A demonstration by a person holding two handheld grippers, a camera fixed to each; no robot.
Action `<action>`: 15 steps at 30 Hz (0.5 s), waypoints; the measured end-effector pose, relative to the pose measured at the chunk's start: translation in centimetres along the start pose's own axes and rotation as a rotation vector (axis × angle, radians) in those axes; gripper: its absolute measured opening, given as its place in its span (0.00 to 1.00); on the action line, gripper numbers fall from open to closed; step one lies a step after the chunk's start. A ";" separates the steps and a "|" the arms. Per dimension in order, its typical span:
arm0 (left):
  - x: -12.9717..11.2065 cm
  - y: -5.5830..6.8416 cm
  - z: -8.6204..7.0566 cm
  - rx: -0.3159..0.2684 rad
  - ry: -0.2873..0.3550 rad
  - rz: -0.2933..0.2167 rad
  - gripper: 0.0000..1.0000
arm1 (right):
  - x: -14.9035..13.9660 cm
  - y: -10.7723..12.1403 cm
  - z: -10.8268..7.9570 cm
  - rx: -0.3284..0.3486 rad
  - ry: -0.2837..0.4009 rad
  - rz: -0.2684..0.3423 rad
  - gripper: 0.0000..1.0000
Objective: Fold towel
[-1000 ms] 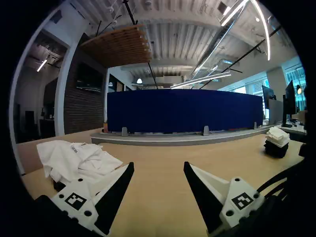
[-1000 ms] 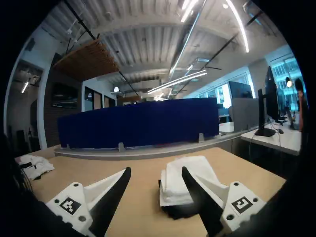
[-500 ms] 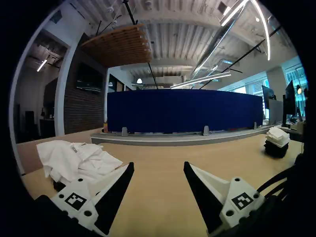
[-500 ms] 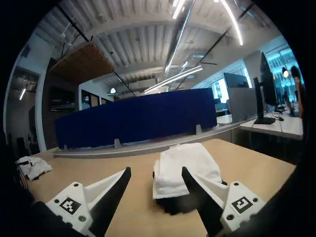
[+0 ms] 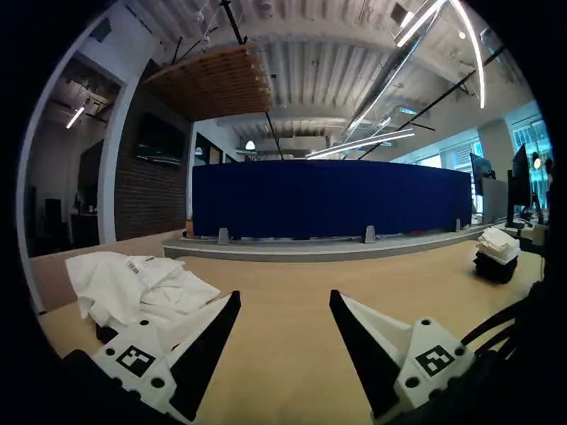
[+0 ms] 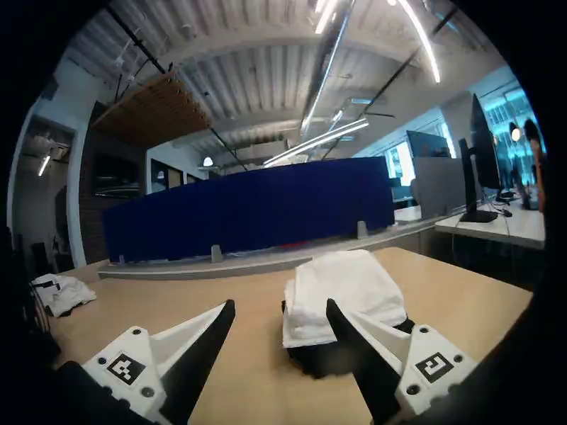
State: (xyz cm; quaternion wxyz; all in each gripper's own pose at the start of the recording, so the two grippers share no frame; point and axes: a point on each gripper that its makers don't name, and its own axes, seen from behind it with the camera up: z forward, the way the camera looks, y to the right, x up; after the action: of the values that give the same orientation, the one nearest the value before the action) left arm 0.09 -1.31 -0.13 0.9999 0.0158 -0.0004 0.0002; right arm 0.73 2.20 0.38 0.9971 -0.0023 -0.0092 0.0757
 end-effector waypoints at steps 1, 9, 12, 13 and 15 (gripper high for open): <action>0.0 0.0 0.0 0.000 0.000 0.000 0.93 | 0.0 -0.1 0.0 0.001 0.001 -0.002 1.00; 0.0 -0.1 -0.1 0.000 0.000 0.000 0.93 | -0.4 -0.9 0.0 0.000 0.005 -0.061 1.00; 0.0 0.0 0.0 0.000 0.000 0.000 0.93 | -0.6 -1.2 0.0 0.000 0.011 -0.088 1.00; 0.0 0.0 0.0 0.000 0.000 0.000 0.93 | -0.6 -1.3 0.0 -0.001 0.013 -0.097 1.00; 0.0 -0.1 0.0 0.000 0.000 0.000 0.93 | -0.7 -1.4 0.0 -0.002 0.017 -0.115 0.99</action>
State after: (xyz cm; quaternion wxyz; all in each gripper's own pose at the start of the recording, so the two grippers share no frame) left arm 0.11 -1.37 -0.15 0.9999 0.0158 -0.0003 0.0003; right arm 0.23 0.72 0.37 0.9998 -0.0035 -0.0011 0.0182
